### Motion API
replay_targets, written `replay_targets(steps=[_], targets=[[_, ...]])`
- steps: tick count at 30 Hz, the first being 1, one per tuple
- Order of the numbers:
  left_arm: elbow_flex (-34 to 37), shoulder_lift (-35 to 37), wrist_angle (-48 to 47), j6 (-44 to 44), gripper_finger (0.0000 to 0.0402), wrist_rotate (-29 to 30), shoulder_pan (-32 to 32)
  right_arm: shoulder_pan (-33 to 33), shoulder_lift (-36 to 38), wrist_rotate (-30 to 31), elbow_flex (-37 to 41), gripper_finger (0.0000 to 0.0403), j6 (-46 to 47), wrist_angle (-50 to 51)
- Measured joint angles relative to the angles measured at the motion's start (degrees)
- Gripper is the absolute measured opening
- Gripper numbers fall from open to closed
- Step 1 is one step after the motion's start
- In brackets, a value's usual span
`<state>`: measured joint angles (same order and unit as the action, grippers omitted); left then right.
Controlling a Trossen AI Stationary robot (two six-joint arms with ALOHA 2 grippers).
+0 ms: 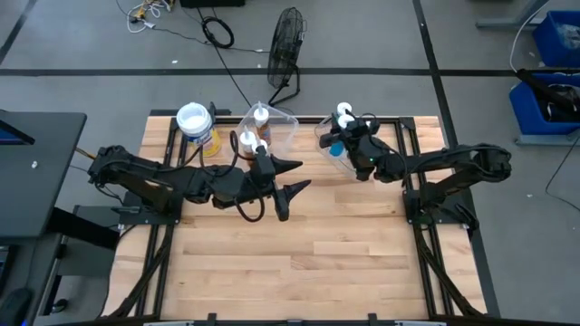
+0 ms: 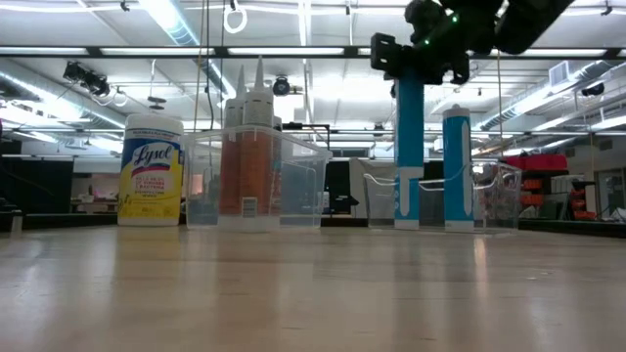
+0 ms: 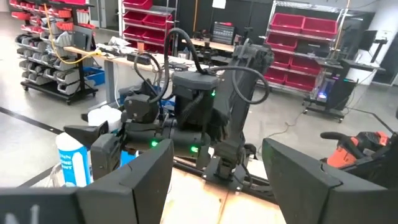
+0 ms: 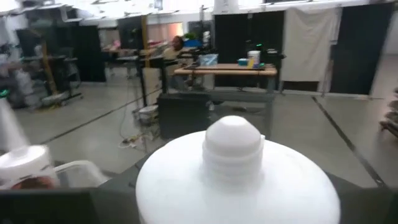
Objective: Pick & place silicon tubes, Sealant and Lysol wipes
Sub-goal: Put the blue sealant into the transparent bin
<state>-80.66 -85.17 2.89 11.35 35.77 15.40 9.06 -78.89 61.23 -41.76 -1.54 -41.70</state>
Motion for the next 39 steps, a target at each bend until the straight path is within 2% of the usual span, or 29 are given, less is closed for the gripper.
replay_targets(steps=[4,17,22,31,39], targets=[[0.00,0.00,-0.93,-0.02,0.0250,-0.02,0.02,0.40,0.02,1.70,2.64,0.0206,-0.47,-4.00],[0.00,-0.02,-1.48,-0.13,0.0250,-0.02,0.02,1.63,0.09,1.80,2.89,0.0204,-3.54,-6.89],[0.00,-0.02,-1.48,-0.12,0.0250,-0.01,0.02,2.61,-0.08,1.80,2.89,0.0205,0.80,-3.34],[0.00,-0.04,-1.49,0.00,0.0250,-0.02,0.02,3.73,-5.27,1.78,2.90,0.0205,3.52,-3.04],[0.00,-0.07,-1.95,-0.07,0.0250,-0.02,0.02,3.81,-8.13,2.21,2.82,0.0205,1.64,-7.64]])
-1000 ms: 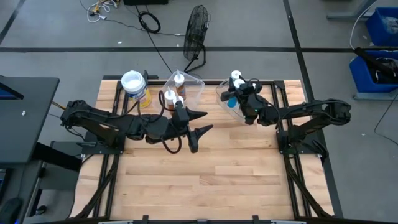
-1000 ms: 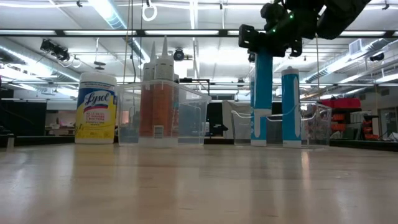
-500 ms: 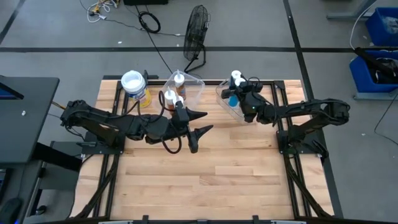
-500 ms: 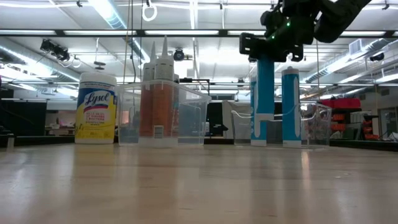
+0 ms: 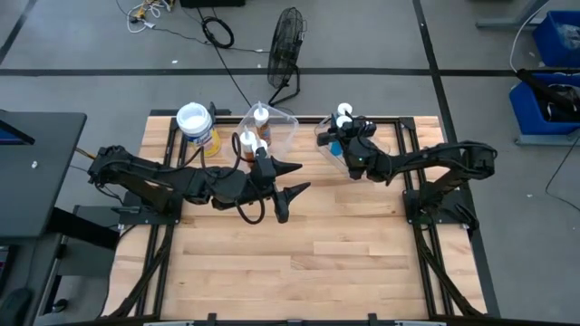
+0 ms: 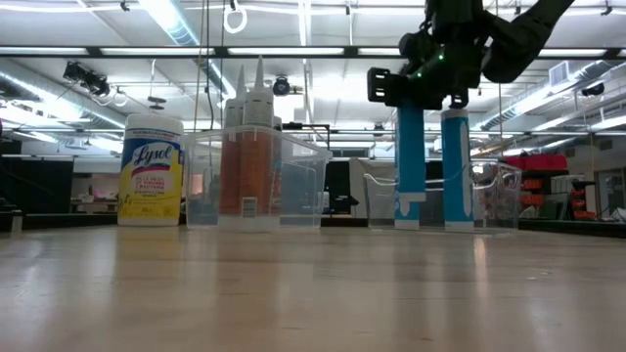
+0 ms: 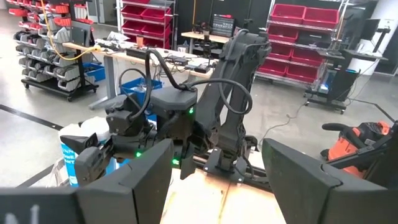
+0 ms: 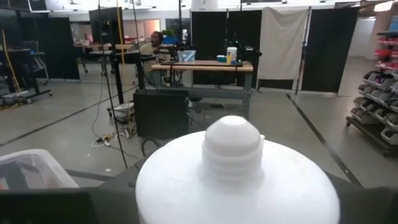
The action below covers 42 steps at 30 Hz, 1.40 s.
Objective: Pick & place silicon tubes, Sealant and Lysol wipes
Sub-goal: Put the blue sealant into the transparent bin
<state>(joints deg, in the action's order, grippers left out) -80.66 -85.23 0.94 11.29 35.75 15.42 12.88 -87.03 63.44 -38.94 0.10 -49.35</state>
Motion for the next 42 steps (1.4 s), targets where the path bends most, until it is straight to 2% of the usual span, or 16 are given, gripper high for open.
replay_targets(steps=[17,25,33,42], targets=[[0.00,0.00,-0.58,-0.09,0.0250,0.00,0.00,0.47,-1.29,1.29,-0.06,0.0206,-1.15,-0.59],[0.00,0.00,-0.56,-0.09,0.0250,0.00,0.00,0.40,-1.52,-2.37,0.24,0.0206,-6.89,-5.77],[0.00,0.00,-0.57,-0.07,0.0250,0.00,0.00,-0.02,-1.27,-4.55,0.24,0.0206,-9.62,-6.28],[0.00,0.00,-0.58,-0.07,0.0250,0.00,0.00,-0.90,5.28,-7.46,0.24,0.0206,-14.06,-6.21]])
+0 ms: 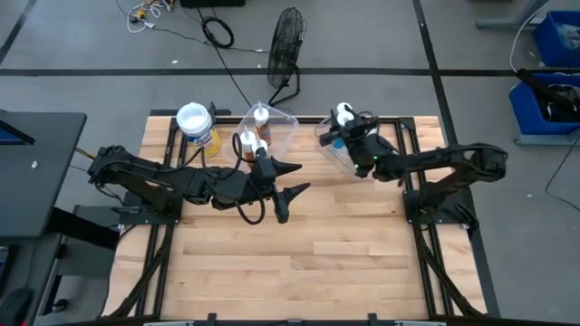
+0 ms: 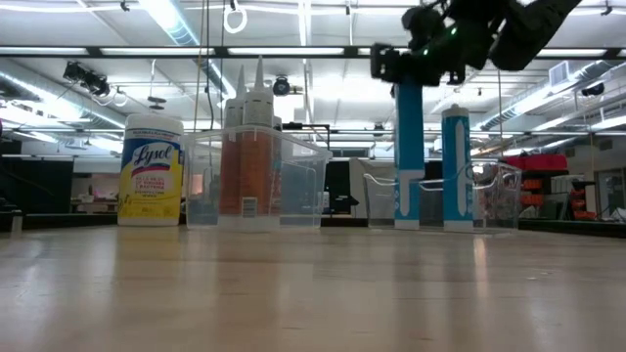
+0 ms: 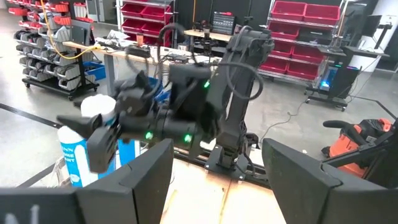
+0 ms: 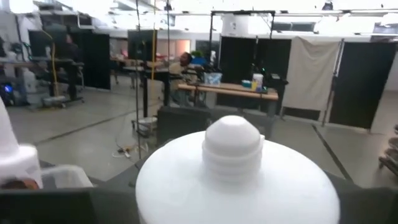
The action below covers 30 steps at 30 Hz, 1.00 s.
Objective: Pick & place silicon tubes, Sealant and Lysol wipes
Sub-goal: Put the blue sealant into the transparent bin
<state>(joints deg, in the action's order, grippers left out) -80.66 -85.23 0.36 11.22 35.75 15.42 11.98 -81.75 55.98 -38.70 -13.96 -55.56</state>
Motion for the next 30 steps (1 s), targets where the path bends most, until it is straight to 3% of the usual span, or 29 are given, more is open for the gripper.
replay_targets(steps=[5,14,19,25,30], targets=[[0.00,0.00,0.04,0.00,0.0250,0.00,0.00,-2.02,7.52,-0.10,-0.02,0.0206,-1.79,3.54],[0.00,0.00,0.42,0.00,0.0250,0.01,0.00,-9.71,26.74,1.27,-0.09,0.0206,4.07,23.48],[0.02,0.00,1.48,0.02,0.0250,0.02,0.00,-13.90,35.16,11.57,-0.13,0.0206,5.35,37.46],[0.02,0.02,2.08,0.12,0.0250,0.02,-0.01,-12.63,42.94,15.73,0.37,0.0206,25.79,61.69],[0.02,0.02,2.23,0.18,0.0250,0.02,-0.02,-10.03,47.53,17.52,6.31,0.0206,31.21,61.89]])
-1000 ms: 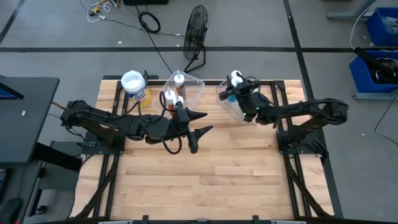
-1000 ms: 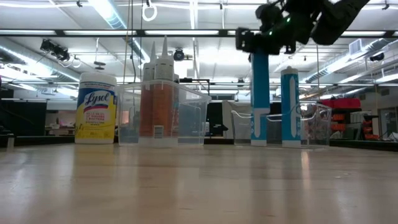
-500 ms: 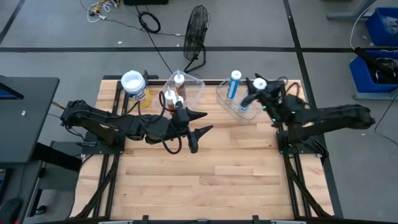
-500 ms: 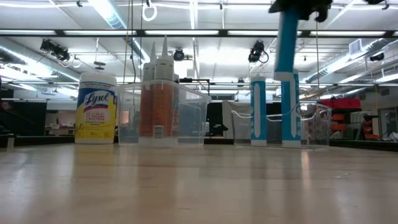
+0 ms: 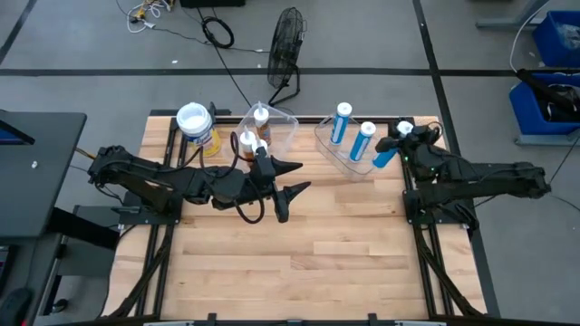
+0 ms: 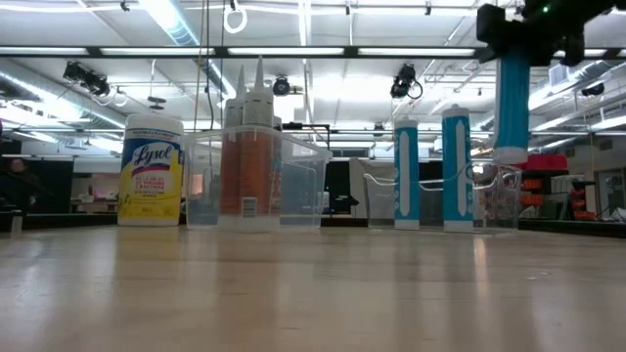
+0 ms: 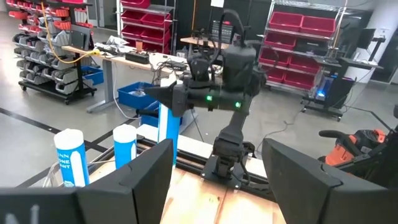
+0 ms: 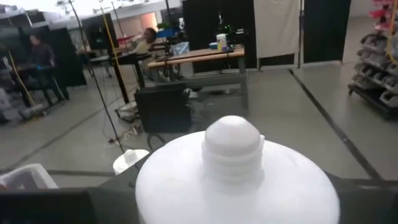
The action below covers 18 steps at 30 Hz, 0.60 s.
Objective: Pick & place silicon tubes, Sealant and Lysol wipes
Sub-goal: Put the blue sealant into the transparent bin
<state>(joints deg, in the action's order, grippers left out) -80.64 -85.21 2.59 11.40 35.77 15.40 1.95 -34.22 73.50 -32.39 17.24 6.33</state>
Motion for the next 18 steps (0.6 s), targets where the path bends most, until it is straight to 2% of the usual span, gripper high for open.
replay_targets(steps=[4,11,18], targets=[[0.00,0.00,0.20,-0.01,0.0250,0.00,0.00,1.38,1.77,0.07,3.70,0.0206,-1.21,-6.18],[0.00,0.00,0.20,0.02,0.0250,0.00,0.00,3.90,1.88,-3.55,4.77,0.0206,-13.03,-17.42],[0.00,0.00,0.20,-0.01,0.0250,0.00,0.00,8.45,1.00,-12.98,4.79,0.0206,-13.68,-14.28]])
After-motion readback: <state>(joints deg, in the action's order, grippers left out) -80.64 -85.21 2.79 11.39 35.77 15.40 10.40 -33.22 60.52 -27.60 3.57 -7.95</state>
